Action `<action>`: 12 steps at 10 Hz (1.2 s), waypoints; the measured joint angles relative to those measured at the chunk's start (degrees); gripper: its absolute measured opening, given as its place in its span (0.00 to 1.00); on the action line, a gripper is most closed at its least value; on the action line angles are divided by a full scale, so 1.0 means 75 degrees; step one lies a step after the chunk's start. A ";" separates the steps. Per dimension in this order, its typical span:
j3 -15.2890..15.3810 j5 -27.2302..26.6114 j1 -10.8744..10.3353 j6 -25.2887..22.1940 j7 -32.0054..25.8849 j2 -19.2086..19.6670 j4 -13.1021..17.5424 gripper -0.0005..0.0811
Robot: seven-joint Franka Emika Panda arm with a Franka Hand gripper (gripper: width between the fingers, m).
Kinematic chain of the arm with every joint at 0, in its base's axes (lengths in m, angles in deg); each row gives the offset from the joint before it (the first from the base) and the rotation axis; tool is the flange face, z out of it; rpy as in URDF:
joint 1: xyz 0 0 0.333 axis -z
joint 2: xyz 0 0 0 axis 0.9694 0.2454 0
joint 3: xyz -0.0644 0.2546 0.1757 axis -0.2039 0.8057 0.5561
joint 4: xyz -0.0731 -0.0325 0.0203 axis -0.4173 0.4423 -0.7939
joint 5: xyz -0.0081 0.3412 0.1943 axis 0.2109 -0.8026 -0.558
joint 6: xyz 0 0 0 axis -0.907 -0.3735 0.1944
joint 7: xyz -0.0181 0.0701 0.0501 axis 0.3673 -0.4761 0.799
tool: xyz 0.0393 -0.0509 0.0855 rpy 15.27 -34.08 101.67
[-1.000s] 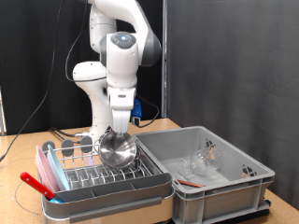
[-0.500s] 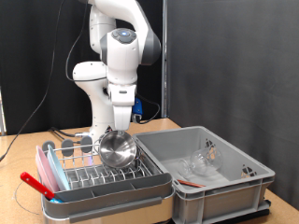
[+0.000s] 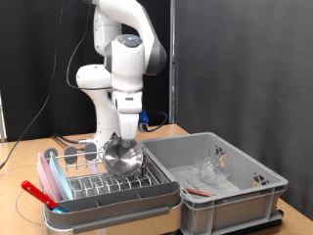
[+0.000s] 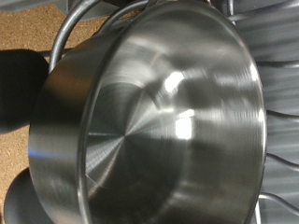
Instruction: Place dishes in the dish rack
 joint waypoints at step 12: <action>0.0001 0.0433 0.0135 0.0882 0.0474 0.0617 0.0002 1.00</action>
